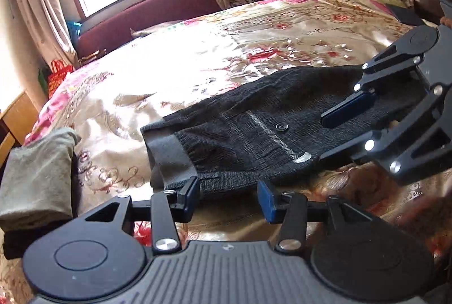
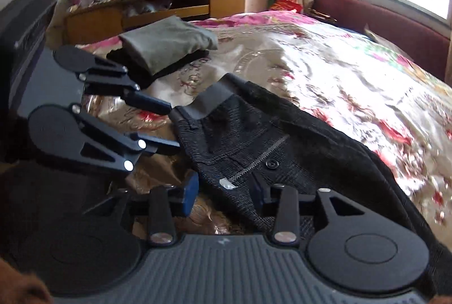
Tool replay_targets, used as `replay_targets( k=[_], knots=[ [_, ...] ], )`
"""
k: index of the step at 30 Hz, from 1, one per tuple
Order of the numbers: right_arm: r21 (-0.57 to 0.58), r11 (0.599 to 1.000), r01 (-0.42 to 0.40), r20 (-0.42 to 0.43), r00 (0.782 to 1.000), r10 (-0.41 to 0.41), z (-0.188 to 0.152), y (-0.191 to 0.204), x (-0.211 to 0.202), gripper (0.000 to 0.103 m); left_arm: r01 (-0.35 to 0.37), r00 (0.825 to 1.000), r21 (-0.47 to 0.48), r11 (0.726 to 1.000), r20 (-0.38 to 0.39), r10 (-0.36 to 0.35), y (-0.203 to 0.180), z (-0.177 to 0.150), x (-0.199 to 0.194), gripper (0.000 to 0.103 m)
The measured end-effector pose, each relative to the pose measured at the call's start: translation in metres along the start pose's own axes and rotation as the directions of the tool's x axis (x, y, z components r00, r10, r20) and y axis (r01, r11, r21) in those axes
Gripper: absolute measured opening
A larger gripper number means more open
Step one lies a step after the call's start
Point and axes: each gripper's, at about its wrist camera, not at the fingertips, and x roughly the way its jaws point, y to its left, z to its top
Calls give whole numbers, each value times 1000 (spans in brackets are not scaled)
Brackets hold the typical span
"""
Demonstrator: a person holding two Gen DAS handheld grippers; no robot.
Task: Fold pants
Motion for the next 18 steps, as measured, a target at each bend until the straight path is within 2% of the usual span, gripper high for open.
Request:
replay_targets(
  k=[5,9,11,13,16,18],
  knots=[
    [-114,993,10,-69,997,-18,2,13,26,40,-40,997,-94,995,-76,33,22,-2,28,60],
    [-209,976,64,-45,996,-75,5,28,43,39,30,993,-236,971,-101,-55,39,-10,31,61],
    [-214,973,83,-52,994,-96,8,28,53,34,57,989,-254,966,-115,-88,37,-12,34,61],
    [-162,985,66,-74,994,-79,12,22,57,14,57,989,-239,969,-119,-88,34,-11,37,61],
    [-141,988,60,-56,996,-69,15,19,49,10,88,987,-273,958,-109,-122,36,-3,45,62],
    [-159,985,62,-49,996,-71,13,22,47,9,158,978,-342,926,-75,-194,45,5,46,62]
  ],
)
